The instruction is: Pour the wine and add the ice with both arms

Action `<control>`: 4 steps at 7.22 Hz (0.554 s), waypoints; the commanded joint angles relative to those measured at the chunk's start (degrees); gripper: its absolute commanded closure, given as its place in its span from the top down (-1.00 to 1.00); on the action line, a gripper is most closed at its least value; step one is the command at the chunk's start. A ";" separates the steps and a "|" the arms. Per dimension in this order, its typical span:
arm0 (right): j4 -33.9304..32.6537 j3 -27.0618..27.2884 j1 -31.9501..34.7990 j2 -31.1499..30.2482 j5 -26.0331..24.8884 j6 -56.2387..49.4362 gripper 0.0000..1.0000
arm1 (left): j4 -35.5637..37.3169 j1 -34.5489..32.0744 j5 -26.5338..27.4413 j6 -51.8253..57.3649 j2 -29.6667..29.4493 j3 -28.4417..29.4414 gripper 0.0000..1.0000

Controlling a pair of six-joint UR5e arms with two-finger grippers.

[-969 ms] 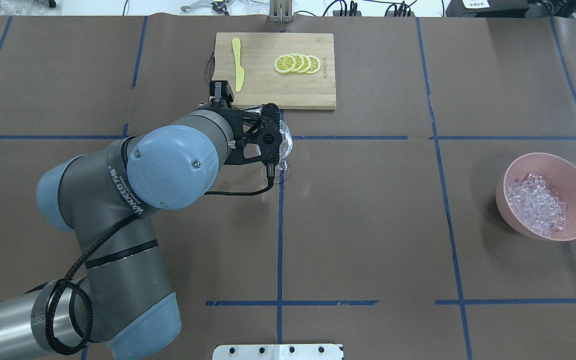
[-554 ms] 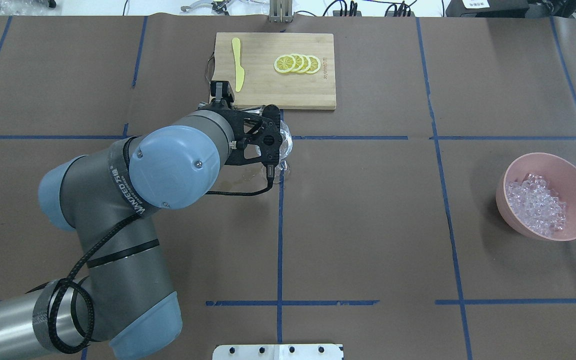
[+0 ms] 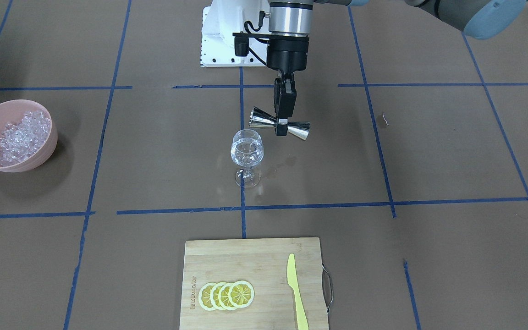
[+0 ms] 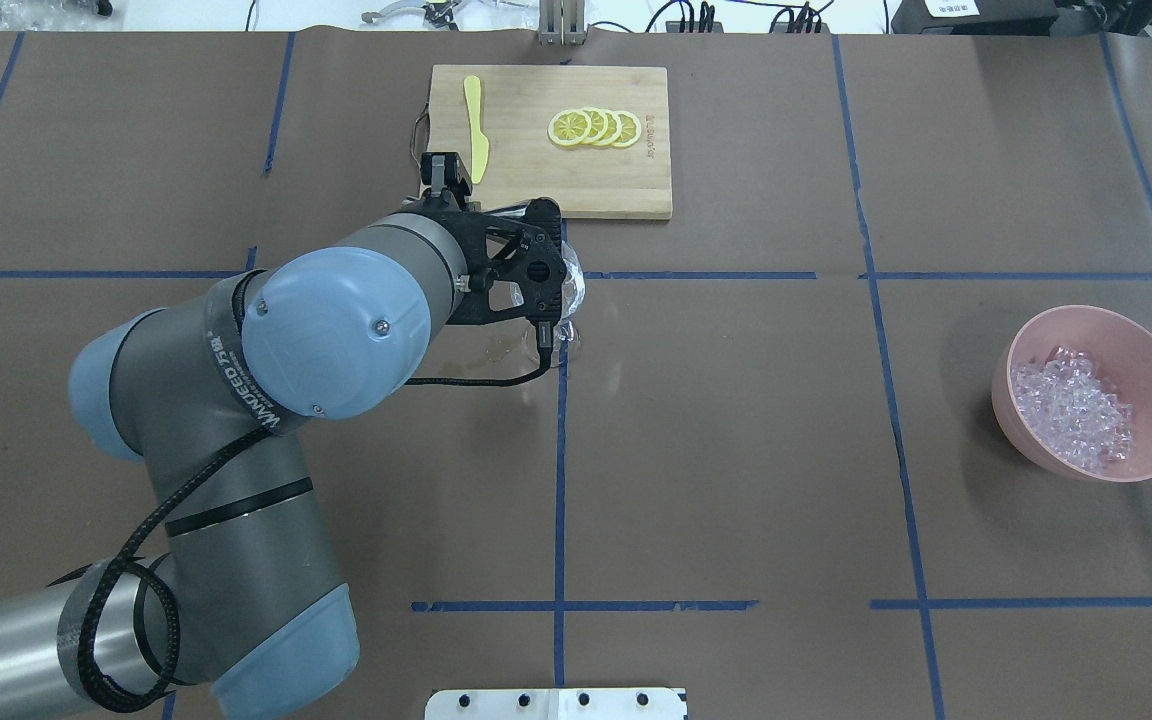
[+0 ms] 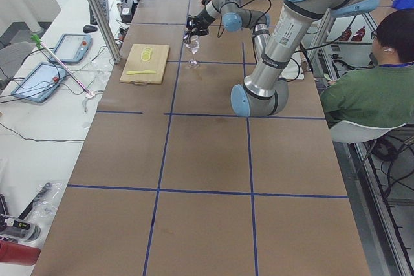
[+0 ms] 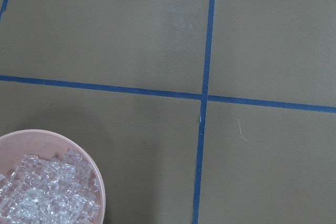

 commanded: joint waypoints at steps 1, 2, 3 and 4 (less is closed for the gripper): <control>0.00 -0.04 0.00 0.05 0.00 0.00 1.00 | -7.07 -0.15 -0.27 -5.87 2.61 -0.37 -1.00; 0.00 -0.04 0.00 0.05 0.00 0.00 1.00 | -12.68 -0.42 -0.35 -9.03 5.94 -1.15 -1.00; 0.00 0.04 0.00 0.05 0.00 0.00 1.00 | -18.83 -0.68 -1.66 -10.37 9.80 -1.68 -1.00; 0.00 0.05 0.00 0.05 0.00 0.00 1.00 | -22.37 -1.12 -3.41 -12.21 12.19 -1.95 -1.00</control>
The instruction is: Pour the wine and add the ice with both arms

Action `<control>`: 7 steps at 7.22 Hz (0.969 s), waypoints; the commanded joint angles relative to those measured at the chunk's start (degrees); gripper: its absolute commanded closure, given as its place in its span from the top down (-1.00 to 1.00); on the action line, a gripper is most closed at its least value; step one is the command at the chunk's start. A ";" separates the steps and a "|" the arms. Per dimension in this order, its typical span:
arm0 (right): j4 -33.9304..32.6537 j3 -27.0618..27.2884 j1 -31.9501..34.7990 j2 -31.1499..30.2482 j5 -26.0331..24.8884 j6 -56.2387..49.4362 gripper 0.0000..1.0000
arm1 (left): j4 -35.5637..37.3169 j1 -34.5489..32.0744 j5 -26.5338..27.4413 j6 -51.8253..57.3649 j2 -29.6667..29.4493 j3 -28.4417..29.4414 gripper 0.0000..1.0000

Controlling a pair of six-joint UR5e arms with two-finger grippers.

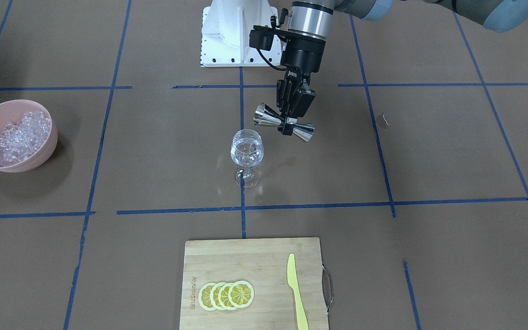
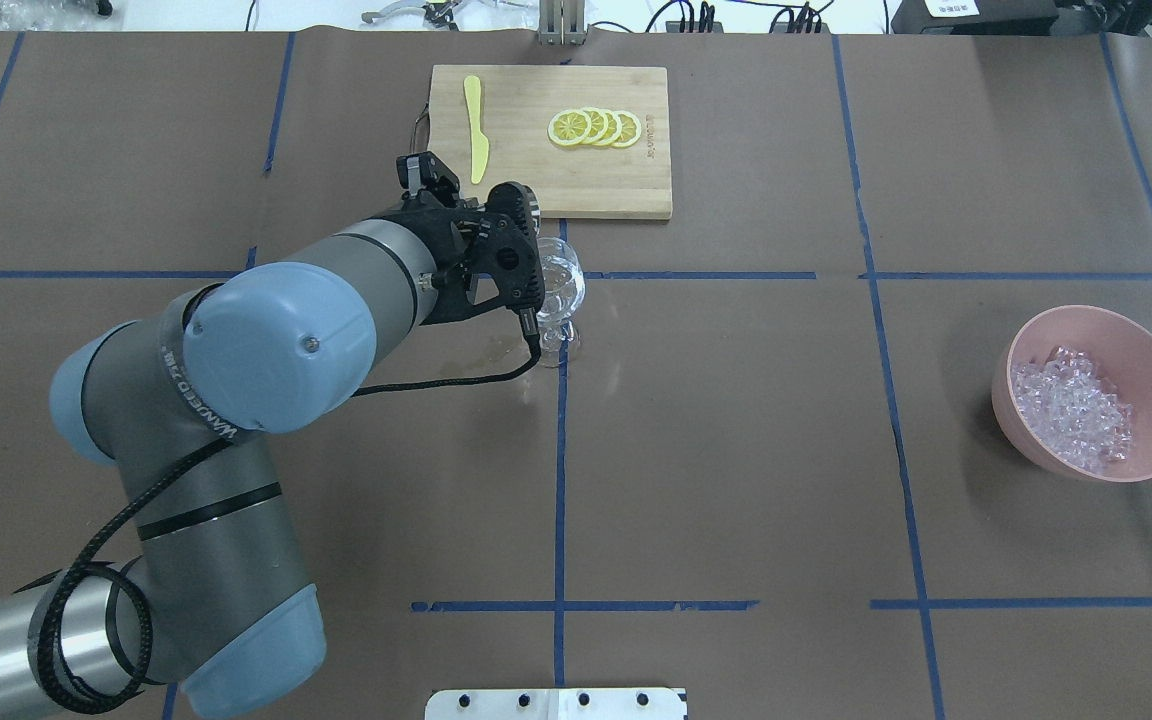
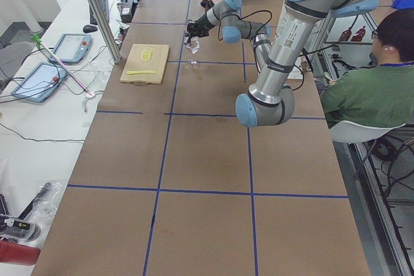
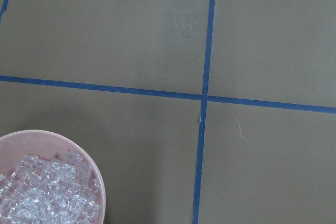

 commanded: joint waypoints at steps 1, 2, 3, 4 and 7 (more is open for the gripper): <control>0.00 0.04 0.00 0.00 0.00 0.00 1.00 | -5.38 -0.52 -1.80 -8.87 4.34 -0.98 -1.00; 0.00 0.04 0.00 0.00 0.00 0.00 1.00 | -7.73 -0.52 -1.80 -15.72 7.13 -2.11 -1.00; 0.00 0.13 0.00 0.00 0.00 0.00 1.00 | -15.06 -0.44 -1.80 -22.14 12.21 -2.38 -1.00; 0.00 0.22 0.00 0.00 0.00 0.00 1.00 | -26.53 -0.52 -1.80 -25.77 18.87 -1.69 -1.00; 0.00 0.22 0.00 0.00 0.00 0.00 1.00 | -53.10 -0.44 -0.49 -42.61 32.89 5.56 -1.00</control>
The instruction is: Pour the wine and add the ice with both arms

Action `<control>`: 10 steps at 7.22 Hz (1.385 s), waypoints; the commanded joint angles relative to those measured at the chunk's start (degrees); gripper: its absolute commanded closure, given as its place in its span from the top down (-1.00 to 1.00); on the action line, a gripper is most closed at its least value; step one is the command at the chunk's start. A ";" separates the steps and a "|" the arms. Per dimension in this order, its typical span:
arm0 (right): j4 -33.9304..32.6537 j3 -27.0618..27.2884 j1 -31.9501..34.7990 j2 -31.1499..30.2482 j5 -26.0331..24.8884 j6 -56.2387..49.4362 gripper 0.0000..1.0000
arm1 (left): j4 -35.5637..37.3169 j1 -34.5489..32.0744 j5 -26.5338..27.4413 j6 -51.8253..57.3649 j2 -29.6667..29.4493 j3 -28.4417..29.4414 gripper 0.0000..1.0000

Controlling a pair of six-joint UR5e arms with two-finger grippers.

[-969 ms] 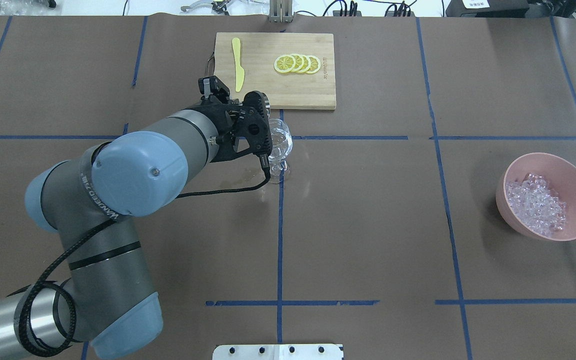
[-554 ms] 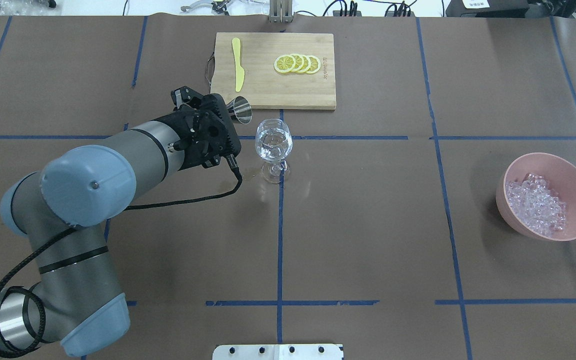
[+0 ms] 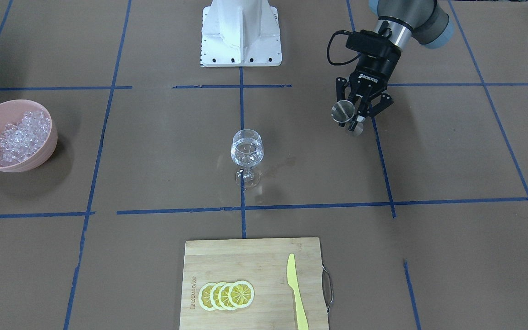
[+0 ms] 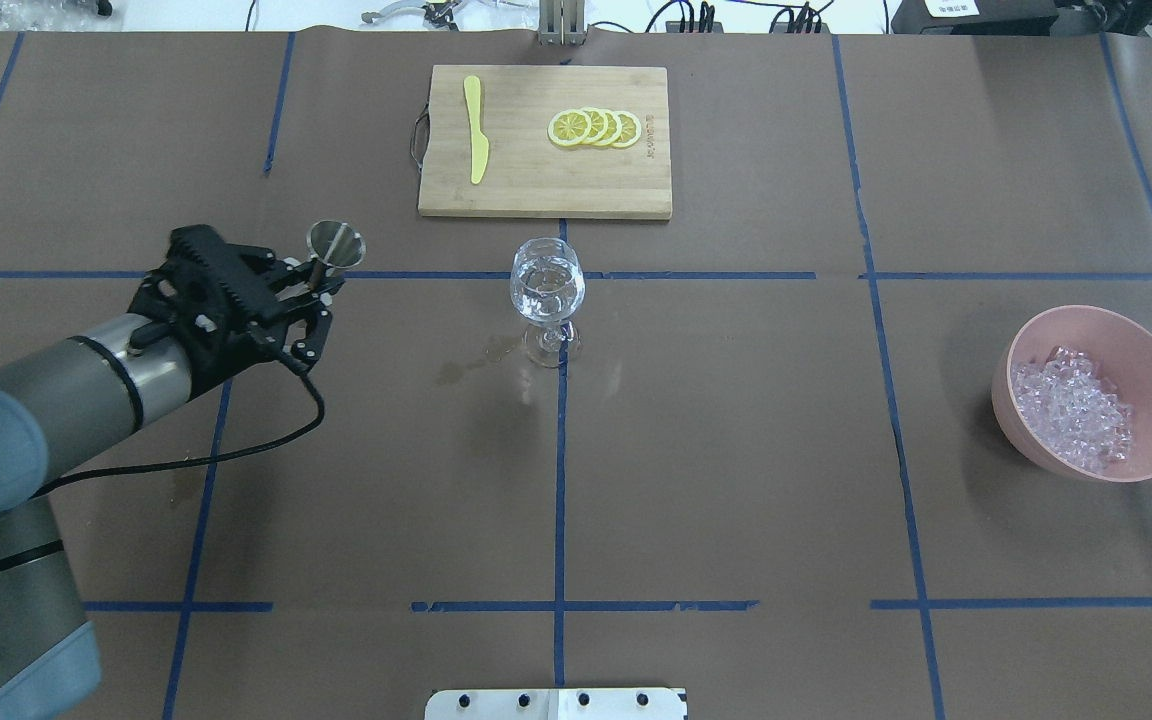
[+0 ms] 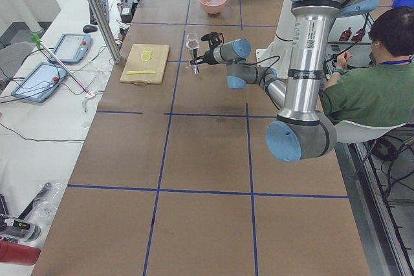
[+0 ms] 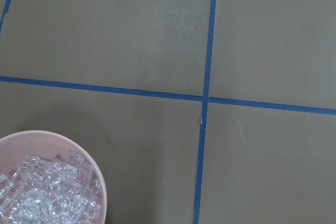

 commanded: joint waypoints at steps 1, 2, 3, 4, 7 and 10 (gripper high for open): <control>0.05 0.09 0.00 -0.09 0.00 0.00 1.00 | -15.82 0.30 7.32 -9.76 6.37 6.38 -1.00; -0.03 0.18 0.09 -0.09 0.00 -0.09 1.00 | -19.18 2.04 12.44 -11.16 9.00 7.19 -1.00; 0.05 0.27 0.18 -0.09 0.00 -0.09 1.00 | -21.73 4.50 17.10 -14.39 10.94 8.06 -1.00; 0.05 0.27 0.26 -0.09 0.00 -0.09 1.00 | -22.28 9.57 26.37 -17.82 11.13 10.07 -1.00; 0.05 0.36 0.44 -0.09 0.00 -0.09 1.00 | -22.64 18.31 37.54 -28.16 9.73 14.82 -1.00; 0.05 0.53 0.70 -0.09 0.00 -0.09 1.00 | -22.64 18.41 37.71 -31.82 6.39 22.55 -1.00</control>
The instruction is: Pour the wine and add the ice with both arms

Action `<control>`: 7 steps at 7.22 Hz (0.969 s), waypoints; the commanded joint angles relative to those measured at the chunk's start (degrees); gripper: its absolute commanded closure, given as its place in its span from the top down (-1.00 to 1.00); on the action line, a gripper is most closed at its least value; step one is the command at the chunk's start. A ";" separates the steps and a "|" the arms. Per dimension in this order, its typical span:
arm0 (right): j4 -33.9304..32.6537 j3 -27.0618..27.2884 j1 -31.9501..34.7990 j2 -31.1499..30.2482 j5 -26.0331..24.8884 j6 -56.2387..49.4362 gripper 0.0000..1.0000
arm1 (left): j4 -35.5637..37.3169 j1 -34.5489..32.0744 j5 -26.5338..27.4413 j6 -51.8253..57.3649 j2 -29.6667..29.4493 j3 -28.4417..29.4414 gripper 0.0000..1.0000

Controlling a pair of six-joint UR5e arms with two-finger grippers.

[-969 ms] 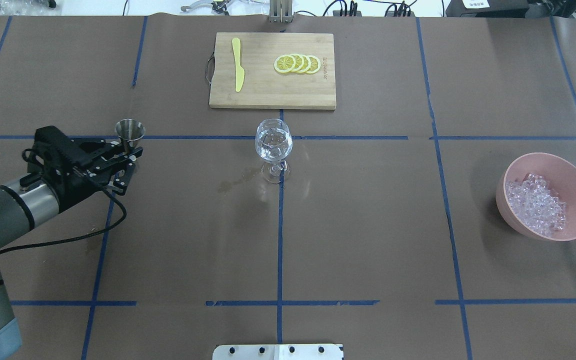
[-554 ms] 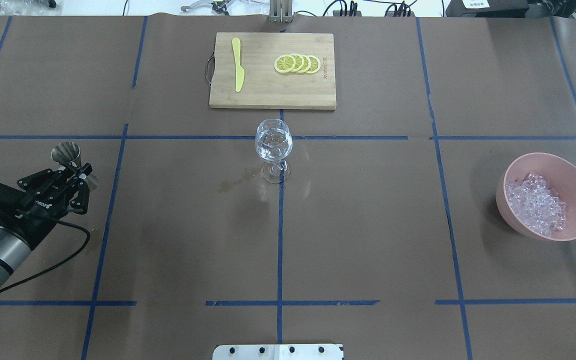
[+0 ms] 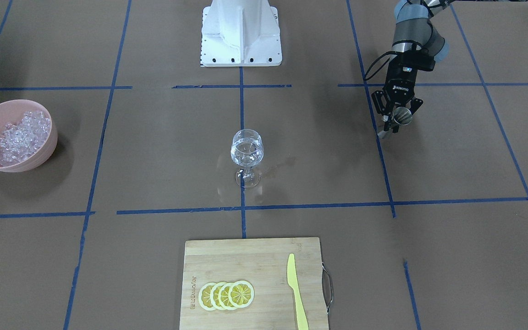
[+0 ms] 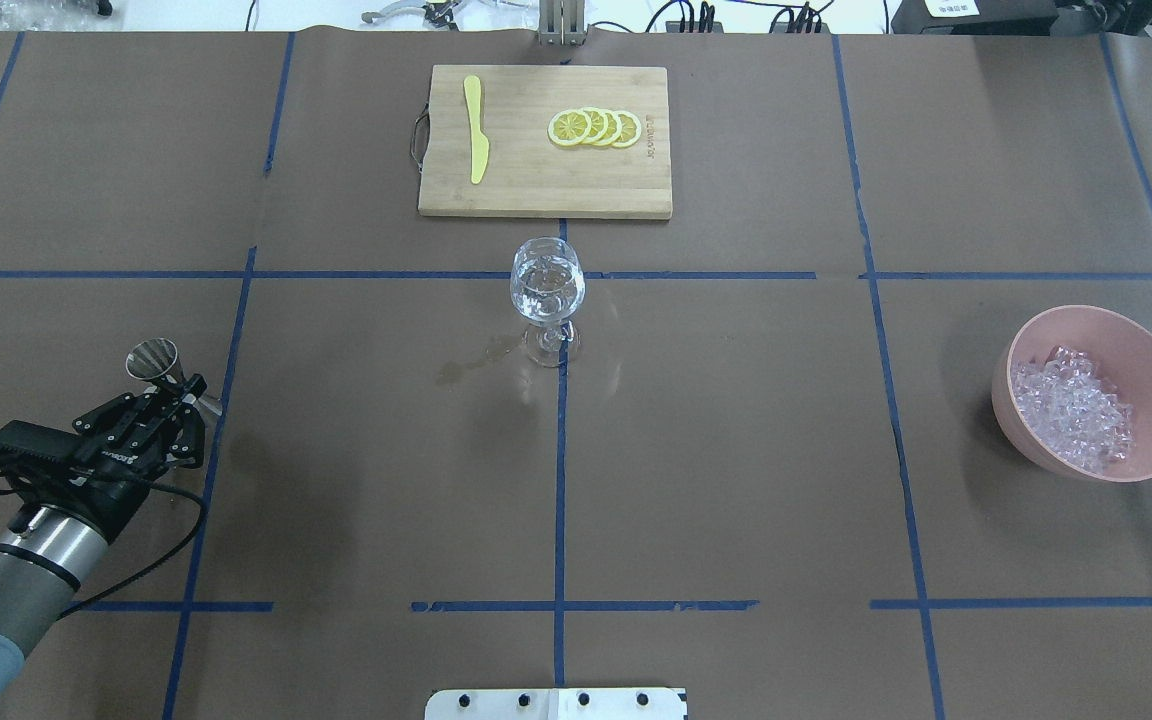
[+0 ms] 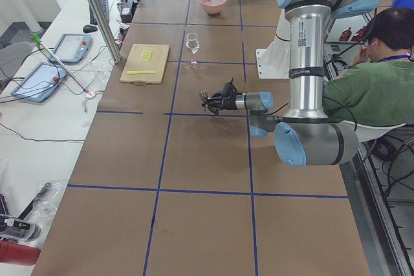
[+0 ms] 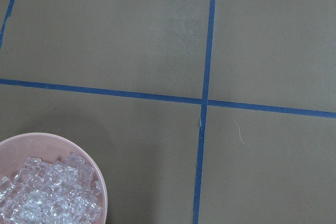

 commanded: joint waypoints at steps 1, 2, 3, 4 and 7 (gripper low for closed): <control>0.00 0.13 0.24 0.09 0.00 0.00 1.00 | -0.10 0.10 0.13 -1.18 -1.06 2.94 -1.00; 0.00 0.22 0.24 0.09 0.00 0.09 1.00 | -0.88 0.10 0.13 -1.09 -0.80 3.29 -1.00; 0.00 0.13 0.24 0.09 0.00 0.00 1.00 | -2.54 0.10 0.22 -1.09 -0.63 4.34 -1.00; 0.00 0.13 0.24 0.09 0.00 0.09 1.00 | -4.73 0.10 1.61 -1.01 -0.45 5.83 -1.00; 0.00 0.13 0.24 0.18 0.00 0.00 1.00 | -5.72 0.10 3.29 -0.83 -1.15 6.90 -1.00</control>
